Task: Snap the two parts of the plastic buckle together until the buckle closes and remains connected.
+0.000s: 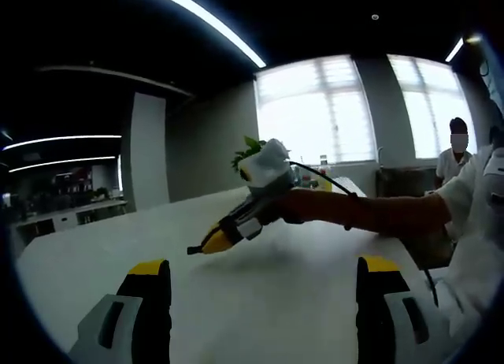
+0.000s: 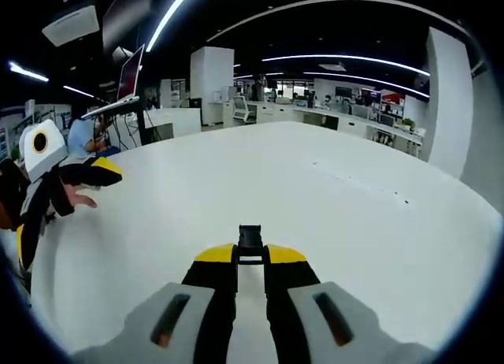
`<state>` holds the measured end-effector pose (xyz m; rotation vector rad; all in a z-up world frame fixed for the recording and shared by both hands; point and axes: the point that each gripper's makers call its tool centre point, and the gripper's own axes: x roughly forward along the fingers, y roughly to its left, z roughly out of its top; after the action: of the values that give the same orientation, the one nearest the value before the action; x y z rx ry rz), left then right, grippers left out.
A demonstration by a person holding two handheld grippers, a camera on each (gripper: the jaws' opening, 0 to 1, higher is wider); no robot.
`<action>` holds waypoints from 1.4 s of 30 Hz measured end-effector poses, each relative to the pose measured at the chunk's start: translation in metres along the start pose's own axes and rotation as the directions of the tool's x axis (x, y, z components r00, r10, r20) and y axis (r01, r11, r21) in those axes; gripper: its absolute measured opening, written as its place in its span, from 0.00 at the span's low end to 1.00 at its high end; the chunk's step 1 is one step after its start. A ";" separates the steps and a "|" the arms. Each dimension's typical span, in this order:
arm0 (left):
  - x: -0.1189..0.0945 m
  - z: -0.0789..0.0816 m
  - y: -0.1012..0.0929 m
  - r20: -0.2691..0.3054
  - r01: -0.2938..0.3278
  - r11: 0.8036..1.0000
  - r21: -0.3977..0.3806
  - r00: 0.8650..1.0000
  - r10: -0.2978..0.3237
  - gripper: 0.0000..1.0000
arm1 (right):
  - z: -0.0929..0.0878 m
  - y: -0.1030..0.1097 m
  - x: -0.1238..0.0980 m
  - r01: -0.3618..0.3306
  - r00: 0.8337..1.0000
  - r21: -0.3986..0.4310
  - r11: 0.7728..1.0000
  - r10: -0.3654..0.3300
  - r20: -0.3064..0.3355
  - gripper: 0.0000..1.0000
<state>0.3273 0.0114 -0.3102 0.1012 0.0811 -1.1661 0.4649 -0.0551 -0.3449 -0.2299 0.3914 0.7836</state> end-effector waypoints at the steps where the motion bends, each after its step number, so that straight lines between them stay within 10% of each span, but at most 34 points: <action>1: 0.000 0.000 0.000 -0.002 -0.002 1.000 0.001 1.000 0.002 0.99 | -0.002 -0.001 0.001 -0.004 1.000 -0.001 1.000 0.004 -0.009 0.10; 42: 0.000 -0.004 0.000 -0.014 -0.009 1.000 0.014 1.000 0.009 0.99 | -0.024 -0.005 0.007 -0.035 0.998 0.008 0.999 0.036 -0.052 0.11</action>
<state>0.3268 0.0120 -0.3139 0.1219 0.0851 -1.1573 0.4667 -0.0620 -0.3695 -0.2375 0.4489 0.8120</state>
